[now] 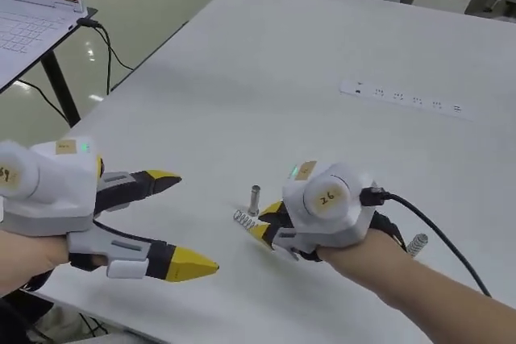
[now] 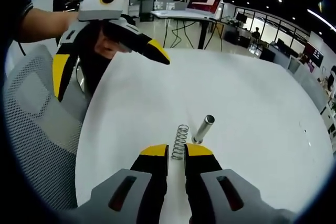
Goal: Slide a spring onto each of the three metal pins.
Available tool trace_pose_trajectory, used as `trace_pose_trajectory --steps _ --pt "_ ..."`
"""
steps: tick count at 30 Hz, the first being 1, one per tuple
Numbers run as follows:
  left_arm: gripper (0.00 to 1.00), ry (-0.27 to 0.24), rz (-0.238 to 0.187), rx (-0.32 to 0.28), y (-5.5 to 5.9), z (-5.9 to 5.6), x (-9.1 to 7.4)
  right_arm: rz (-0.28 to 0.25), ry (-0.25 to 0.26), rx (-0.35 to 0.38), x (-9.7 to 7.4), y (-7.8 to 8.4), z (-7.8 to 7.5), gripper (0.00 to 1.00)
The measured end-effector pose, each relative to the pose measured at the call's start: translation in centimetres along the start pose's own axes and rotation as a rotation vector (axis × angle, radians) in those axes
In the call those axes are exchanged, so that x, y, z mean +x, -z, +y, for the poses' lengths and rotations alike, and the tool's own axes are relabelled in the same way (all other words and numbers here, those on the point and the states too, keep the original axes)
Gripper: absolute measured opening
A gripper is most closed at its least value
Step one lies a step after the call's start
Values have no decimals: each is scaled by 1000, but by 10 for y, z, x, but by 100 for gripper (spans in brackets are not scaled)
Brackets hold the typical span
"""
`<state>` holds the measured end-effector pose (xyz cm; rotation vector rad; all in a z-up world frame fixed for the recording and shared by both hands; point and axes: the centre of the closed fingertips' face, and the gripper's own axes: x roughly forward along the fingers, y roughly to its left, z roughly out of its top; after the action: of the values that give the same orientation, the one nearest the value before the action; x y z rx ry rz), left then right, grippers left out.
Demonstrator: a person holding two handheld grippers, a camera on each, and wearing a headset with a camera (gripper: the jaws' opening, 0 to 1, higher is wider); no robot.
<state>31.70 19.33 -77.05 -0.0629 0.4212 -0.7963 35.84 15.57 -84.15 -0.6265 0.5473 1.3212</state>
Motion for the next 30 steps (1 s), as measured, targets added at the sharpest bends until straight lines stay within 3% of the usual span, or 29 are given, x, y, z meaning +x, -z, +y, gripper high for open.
trace_pose_trajectory --steps 12,18,30 --pt "93 2 3 1 1 -1 0 52 8 16 12 14 -2 8" --pt "93 8 7 6 0 -1 3 41 7 24 11 15 -2 8" --pt "90 38 10 27 -6 -9 13 -20 -17 -2 -20 1 10 7"
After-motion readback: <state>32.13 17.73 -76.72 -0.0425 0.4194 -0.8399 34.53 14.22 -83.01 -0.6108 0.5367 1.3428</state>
